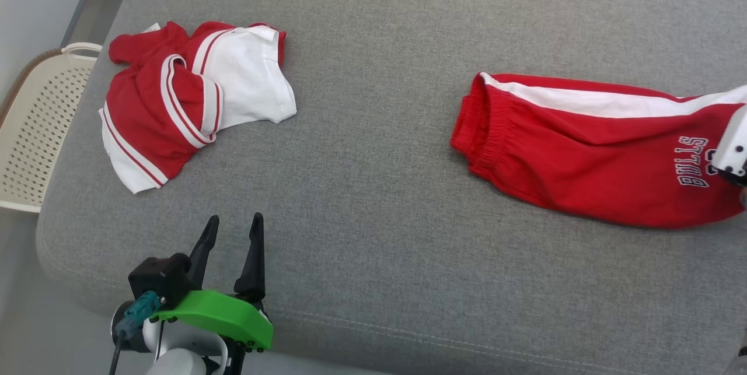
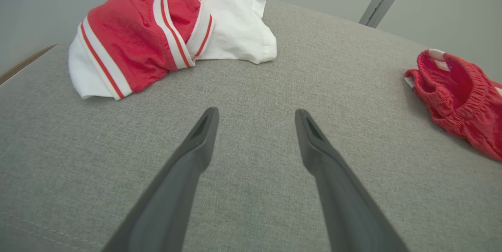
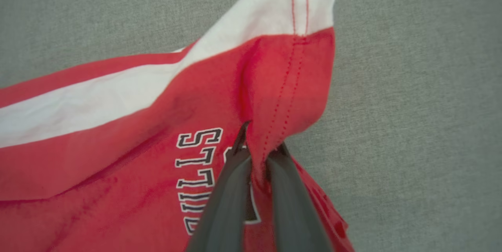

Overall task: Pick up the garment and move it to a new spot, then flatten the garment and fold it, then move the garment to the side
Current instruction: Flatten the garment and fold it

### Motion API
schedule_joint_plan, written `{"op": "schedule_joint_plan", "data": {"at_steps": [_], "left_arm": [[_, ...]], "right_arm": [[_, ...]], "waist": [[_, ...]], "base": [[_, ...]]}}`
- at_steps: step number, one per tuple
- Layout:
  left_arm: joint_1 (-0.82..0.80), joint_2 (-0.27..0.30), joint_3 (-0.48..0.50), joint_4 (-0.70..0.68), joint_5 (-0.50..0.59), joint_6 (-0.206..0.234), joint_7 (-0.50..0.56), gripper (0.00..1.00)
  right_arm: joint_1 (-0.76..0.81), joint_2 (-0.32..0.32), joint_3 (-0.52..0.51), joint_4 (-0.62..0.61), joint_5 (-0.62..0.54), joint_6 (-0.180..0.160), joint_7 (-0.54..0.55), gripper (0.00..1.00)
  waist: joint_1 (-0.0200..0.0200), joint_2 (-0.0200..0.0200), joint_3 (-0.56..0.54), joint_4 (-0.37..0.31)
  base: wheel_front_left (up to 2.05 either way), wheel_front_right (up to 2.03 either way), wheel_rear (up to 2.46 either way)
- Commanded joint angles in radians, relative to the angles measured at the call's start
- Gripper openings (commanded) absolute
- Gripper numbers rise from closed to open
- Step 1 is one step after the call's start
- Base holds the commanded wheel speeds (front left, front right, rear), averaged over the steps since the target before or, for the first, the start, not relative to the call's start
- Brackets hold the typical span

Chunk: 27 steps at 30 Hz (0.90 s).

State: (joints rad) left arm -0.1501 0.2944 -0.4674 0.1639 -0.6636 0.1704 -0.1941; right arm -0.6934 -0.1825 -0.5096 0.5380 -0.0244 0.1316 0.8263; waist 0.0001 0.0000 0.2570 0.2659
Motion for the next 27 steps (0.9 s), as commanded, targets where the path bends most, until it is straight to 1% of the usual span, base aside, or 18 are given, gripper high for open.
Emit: {"op": "schedule_joint_plan", "data": {"at_steps": [1, 6, 8, 10, 13, 23, 27], "left_arm": [[-0.014, -0.003, 0.0, 0.001, -0.002, -0.003, -0.006, 1.0], [-0.011, -0.005, -0.004, 0.003, -0.003, 0.003, -0.007, 1.0], [-0.01, -0.007, -0.005, 0.004, -0.003, 0.002, -0.007, 1.0], [-0.009, -0.007, -0.007, 0.007, -0.005, 0.0, -0.007, 1.0], [-0.009, -0.011, -0.01, 0.012, -0.008, 0.0, -0.006, 1.0], [-0.011, -0.016, -0.021, 0.024, -0.014, -0.004, -0.007, 1.0], [-0.008, -0.019, -0.027, 0.027, -0.016, -0.006, -0.009, 1.0]], "right_arm": [[0.022, -0.026, -0.017, -0.024, -0.016, -0.002, 0.014, 0.0], [0.047, -0.053, -0.023, -0.094, -0.054, -0.001, 0.053, 0.0], [0.054, -0.05, -0.022, -0.108, -0.061, -0.001, 0.062, 0.0], [0.063, -0.033, -0.015, -0.13, -0.067, -0.001, 0.084, 0.0], [0.072, -0.022, 0.01, -0.163, -0.048, -0.001, 0.112, 0.0], [0.049, 0.055, 0.193, -0.196, 0.098, -0.001, 0.153, 0.0], [0.031, 0.068, 0.255, -0.181, 0.14, -0.001, 0.156, 0.0]], "waist": [[-0.0001, 0.0, -0.006, -0.004], [-0.0001, 0.0, -0.02, -0.01], [-0.0001, 0.0, -0.024, -0.01], [-0.0001, 0.0, -0.032, -0.01], [-0.0001, 0.0, -0.042, -0.009], [-0.0001, 0.0, -0.08, 0.003], [-0.0001, 0.0, -0.095, 0.018]], "base": [[0.0, 0.0, 0.0], [0.0, 0.0, 0.0], [0.0, 0.0, 0.0], [0.0, 0.0, 0.0], [0.0, 0.0, 0.0], [0.0, 0.0, 0.0], [0.0, 0.0, 0.0]]}}
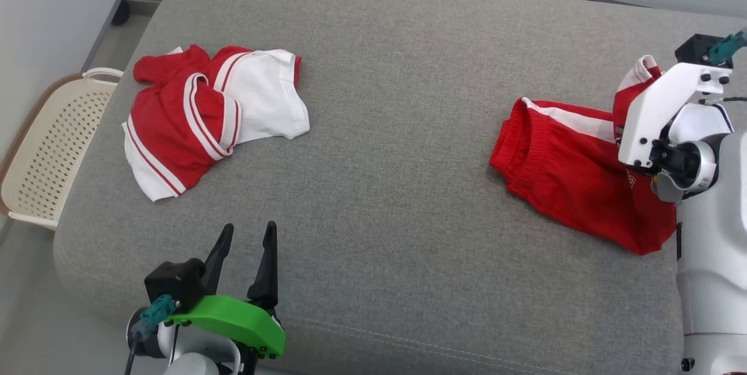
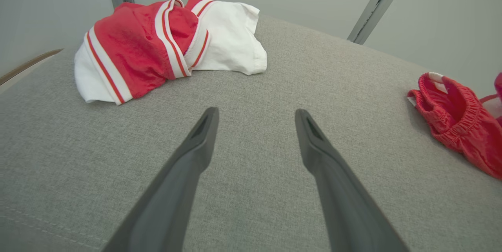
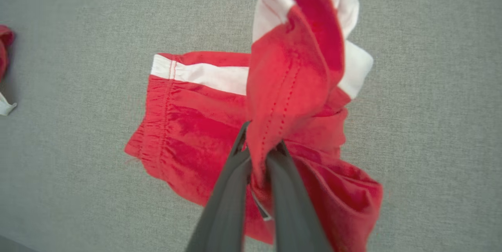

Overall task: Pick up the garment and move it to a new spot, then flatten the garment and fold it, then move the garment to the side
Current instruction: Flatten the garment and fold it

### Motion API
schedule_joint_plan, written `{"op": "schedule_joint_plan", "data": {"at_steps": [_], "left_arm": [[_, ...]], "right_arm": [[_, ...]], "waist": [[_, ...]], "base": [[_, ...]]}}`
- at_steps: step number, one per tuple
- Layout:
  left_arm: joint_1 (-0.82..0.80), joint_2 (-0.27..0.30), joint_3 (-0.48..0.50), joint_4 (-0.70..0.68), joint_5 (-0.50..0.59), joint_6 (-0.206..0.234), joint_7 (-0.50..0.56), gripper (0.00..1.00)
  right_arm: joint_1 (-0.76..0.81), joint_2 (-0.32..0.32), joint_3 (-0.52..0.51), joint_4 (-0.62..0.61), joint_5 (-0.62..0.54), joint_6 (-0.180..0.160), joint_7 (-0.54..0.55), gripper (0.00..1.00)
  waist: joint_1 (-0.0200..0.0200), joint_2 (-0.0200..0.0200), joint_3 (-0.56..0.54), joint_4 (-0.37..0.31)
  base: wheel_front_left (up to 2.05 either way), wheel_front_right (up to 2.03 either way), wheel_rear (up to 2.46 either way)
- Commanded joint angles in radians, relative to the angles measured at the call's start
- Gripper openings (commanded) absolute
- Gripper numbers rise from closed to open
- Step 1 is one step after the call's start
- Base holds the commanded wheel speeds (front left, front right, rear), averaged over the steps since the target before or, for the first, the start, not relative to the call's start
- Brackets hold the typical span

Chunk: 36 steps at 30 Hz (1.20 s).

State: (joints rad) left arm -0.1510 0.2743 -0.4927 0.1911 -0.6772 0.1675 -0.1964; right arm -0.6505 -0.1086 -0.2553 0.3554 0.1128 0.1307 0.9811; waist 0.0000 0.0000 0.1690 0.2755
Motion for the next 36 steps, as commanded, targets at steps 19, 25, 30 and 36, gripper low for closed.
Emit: {"op": "schedule_joint_plan", "data": {"at_steps": [19, 25, 30, 36], "left_arm": [[0.01, -0.017, -0.026, 0.028, -0.014, -0.017, -0.015, 1.0], [0.015, -0.017, -0.027, 0.028, -0.017, -0.017, -0.019, 1.0], [0.024, -0.012, -0.022, 0.029, -0.022, -0.009, -0.021, 1.0], [0.034, 0.001, -0.02, 0.023, -0.026, -0.006, -0.018, 1.0]], "right_arm": [[-0.083, 0.049, 0.042, 0.241, -0.028, 0.0, -0.116, 0.0], [-0.095, 0.05, 0.03, 0.269, -0.046, 0.0, -0.151, 1.0], [-0.103, 0.051, 0.034, 0.279, -0.043, 0.0, -0.176, 1.0], [-0.097, 0.037, 0.044, 0.251, -0.018, 0.0, -0.223, 1.0]], "waist": [[0.0, 0.0, -0.035, 0.133], [0.0, 0.0, -0.035, 0.144], [0.0, 0.0, -0.045, 0.136], [0.0, 0.0, -0.067, 0.105]], "base": [[0.0, 0.0, 0.0], [0.0, 0.0, 0.0], [0.0, 0.0, 0.0], [0.0, 0.0, 0.0]]}}
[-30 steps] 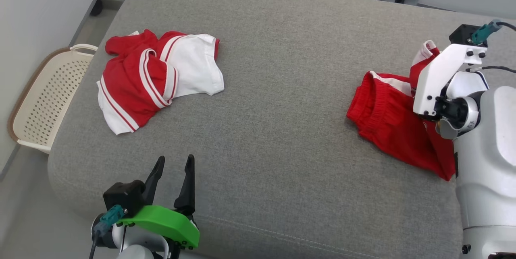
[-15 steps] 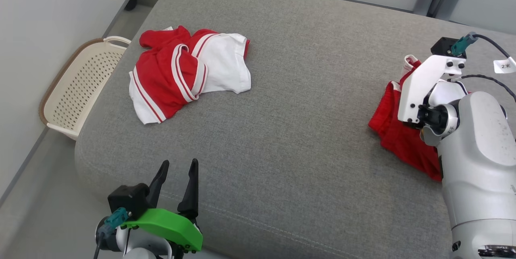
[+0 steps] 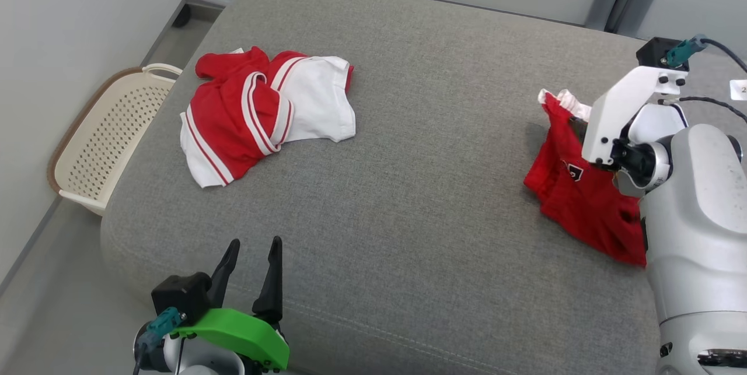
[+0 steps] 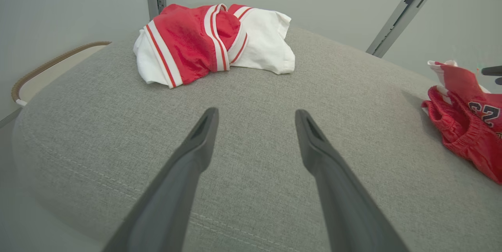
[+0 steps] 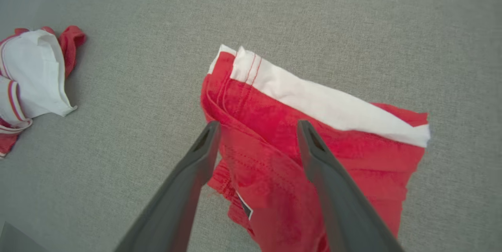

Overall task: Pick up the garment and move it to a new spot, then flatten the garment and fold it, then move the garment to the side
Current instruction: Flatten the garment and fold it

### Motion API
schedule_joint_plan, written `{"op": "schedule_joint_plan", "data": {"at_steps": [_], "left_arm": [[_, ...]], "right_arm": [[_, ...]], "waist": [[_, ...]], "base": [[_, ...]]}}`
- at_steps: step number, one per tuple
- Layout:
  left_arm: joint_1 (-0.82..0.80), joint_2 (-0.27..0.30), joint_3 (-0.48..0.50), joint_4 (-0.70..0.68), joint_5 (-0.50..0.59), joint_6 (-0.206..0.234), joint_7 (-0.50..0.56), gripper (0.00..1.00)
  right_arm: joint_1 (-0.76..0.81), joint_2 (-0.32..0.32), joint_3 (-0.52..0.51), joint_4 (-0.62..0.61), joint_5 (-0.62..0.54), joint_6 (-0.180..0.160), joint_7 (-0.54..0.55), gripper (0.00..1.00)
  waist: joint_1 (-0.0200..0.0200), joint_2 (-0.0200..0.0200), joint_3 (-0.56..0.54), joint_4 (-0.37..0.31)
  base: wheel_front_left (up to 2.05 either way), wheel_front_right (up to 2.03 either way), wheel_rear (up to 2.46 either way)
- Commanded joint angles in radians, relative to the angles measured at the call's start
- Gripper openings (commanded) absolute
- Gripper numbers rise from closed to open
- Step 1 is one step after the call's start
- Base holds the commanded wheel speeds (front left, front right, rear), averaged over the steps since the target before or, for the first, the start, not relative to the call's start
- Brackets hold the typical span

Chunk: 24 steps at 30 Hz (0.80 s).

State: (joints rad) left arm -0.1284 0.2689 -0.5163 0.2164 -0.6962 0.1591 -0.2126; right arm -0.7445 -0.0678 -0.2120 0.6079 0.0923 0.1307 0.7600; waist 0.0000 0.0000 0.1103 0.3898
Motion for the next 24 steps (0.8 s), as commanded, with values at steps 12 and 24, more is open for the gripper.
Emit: {"op": "schedule_joint_plan", "data": {"at_steps": [12, 24], "left_arm": [[0.021, 0.024, 0.009, -0.026, -0.01, 0.018, 0.005, 1.0], [-0.007, 0.025, 0.006, -0.032, -0.013, 0.016, 0.004, 1.0]], "right_arm": [[0.129, -0.09, 0.019, -0.12, 0.059, 0.0, -0.116, 1.0], [0.234, -0.072, 0.02, -0.143, 0.086, 0.0, -0.16, 0.26]], "waist": [[0.0, 0.0, -0.033, -0.093], [0.0, 0.0, -0.007, -0.121]], "base": [[0.0, 0.0, 0.0], [0.0, 0.0, 0.0]]}}
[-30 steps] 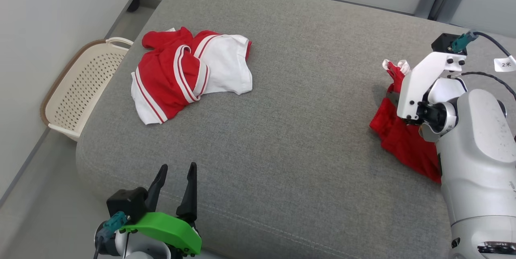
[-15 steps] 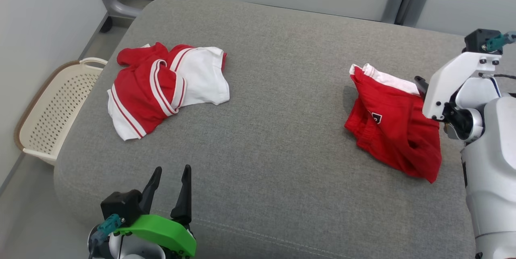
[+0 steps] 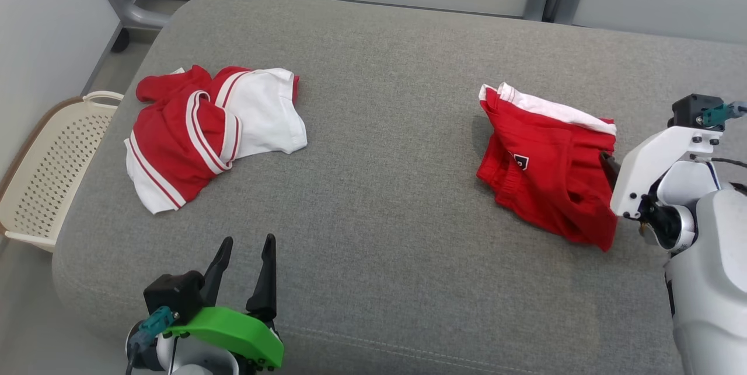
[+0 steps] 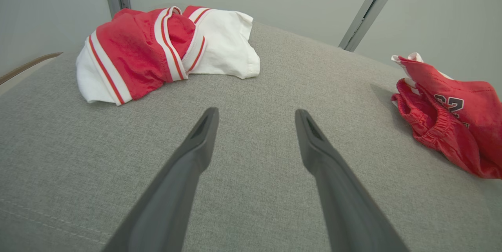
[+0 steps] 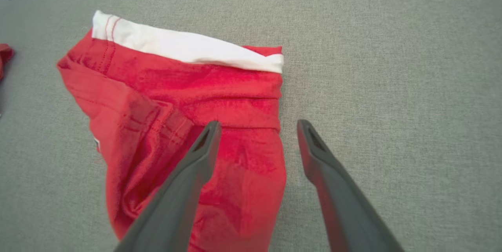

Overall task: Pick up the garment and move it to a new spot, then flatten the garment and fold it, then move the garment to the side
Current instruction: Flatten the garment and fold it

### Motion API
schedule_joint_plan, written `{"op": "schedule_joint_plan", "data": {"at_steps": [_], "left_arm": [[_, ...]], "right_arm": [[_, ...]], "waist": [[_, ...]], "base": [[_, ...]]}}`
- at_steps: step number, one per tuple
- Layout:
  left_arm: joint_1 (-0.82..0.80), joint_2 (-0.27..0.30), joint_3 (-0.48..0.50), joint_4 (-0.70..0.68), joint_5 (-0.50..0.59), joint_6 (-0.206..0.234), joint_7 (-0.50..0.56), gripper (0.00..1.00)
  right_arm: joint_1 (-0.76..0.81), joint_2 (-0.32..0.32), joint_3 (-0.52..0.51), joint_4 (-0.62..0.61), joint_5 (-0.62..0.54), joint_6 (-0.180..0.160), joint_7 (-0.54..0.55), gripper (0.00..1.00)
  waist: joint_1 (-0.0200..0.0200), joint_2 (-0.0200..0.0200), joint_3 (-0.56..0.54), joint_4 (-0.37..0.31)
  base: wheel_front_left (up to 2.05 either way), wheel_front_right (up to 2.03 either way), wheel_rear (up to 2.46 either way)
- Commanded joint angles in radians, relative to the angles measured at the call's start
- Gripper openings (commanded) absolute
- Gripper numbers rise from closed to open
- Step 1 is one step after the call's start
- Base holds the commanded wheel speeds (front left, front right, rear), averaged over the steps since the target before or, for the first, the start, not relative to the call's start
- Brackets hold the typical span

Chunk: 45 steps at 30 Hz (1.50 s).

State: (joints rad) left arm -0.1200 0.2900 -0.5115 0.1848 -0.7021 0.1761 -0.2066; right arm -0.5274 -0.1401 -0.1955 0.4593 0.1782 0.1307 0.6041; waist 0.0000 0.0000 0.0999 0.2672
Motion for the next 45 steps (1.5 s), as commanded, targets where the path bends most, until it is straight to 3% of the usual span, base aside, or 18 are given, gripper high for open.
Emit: {"op": "schedule_joint_plan", "data": {"at_steps": [1, 20, 36, 45], "left_arm": [[-0.018, 0.004, 0.0, 0.0, -0.006, -0.003, -0.001, 1.0], [-0.032, -0.003, -0.009, 0.007, -0.009, -0.001, -0.005, 1.0], [-0.011, 0.005, -0.006, 0.009, -0.021, 0.007, -0.014, 1.0], [-0.019, 0.007, -0.014, 0.01, -0.019, 0.008, -0.011, 1.0]], "right_arm": [[0.02, 0.004, 0.008, 0.009, -0.001, 0.0, -0.005, 0.0], [0.009, 0.04, 0.047, 0.093, -0.005, 0.0, -0.021, 0.0], [0.079, 0.04, 0.265, -0.012, 0.109, 0.0, 0.045, 0.0], [0.054, 0.062, 0.348, -0.032, 0.156, 0.0, 0.026, 0.0]], "waist": [[0.0, 0.0, 0.005, 0.004], [0.0, 0.0, 0.032, 0.077], [0.0, 0.0, 0.003, 0.081], [0.0, 0.0, -0.008, 0.079]], "base": [[0.0, 0.0, 0.0], [0.0, 0.0, 0.0], [0.0, 0.0, 0.0], [0.0, 0.0, 0.0]]}}
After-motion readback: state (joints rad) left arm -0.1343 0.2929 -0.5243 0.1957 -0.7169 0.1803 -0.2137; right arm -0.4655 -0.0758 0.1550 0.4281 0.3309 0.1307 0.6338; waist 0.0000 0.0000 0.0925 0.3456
